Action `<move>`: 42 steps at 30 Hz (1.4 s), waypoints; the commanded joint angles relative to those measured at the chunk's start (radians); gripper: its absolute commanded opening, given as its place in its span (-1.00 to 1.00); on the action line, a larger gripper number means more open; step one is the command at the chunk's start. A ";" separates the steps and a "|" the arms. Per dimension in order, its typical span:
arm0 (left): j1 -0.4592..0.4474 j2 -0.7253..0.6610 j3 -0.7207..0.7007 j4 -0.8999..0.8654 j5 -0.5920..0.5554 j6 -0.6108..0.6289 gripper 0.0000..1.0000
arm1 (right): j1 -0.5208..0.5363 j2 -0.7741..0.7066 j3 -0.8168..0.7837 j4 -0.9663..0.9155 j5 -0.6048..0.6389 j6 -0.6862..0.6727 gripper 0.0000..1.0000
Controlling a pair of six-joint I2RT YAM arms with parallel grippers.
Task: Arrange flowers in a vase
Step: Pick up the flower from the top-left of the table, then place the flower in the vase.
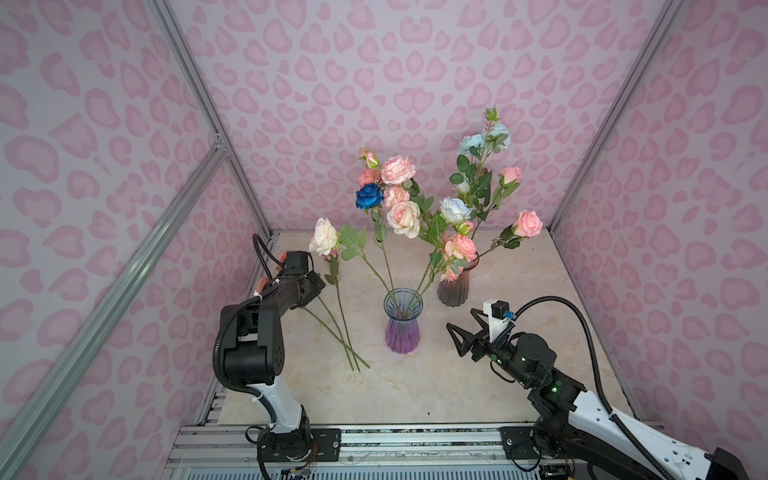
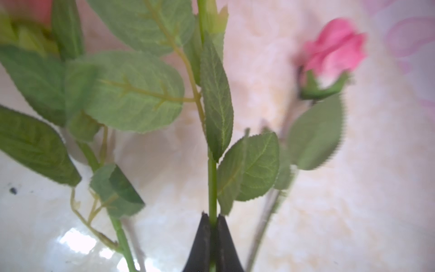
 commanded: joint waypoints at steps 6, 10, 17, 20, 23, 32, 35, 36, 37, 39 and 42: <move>-0.054 -0.245 0.056 -0.041 -0.024 0.092 -0.93 | -0.002 0.001 -0.012 0.023 -0.005 0.004 0.89; -0.054 -0.447 0.035 -0.085 -0.115 0.151 -0.93 | -0.002 -0.014 -0.002 0.005 -0.009 0.001 0.89; -0.055 -0.823 0.064 -0.107 -0.085 0.270 -0.93 | 0.001 0.003 0.042 0.015 -0.055 0.023 0.88; -0.058 -0.937 0.100 -0.096 0.014 0.267 -0.93 | 0.003 0.037 0.070 0.014 -0.065 0.023 0.87; -0.064 -1.022 0.114 -0.035 0.124 0.248 -0.93 | 0.009 0.062 0.091 0.014 -0.069 0.021 0.87; -0.124 -1.072 0.015 0.504 0.364 0.033 -0.94 | 0.017 0.063 0.113 0.000 -0.031 0.021 0.86; -0.237 -1.019 -0.021 0.651 0.299 0.058 -0.94 | 0.017 0.061 0.105 0.000 -0.028 0.032 0.86; -0.307 -0.994 -0.016 0.670 0.255 0.117 -0.94 | 0.017 0.060 0.104 0.000 -0.028 0.034 0.86; -0.384 -0.965 -0.010 0.687 0.218 0.186 -0.94 | 0.017 0.058 0.101 -0.001 -0.027 0.036 0.86; -0.507 -0.898 0.019 0.715 0.164 0.285 -0.94 | 0.018 0.052 0.096 -0.004 -0.022 0.036 0.86; -0.647 -0.785 0.071 0.737 0.131 0.402 -0.94 | 0.017 0.035 0.089 -0.018 -0.004 0.036 0.86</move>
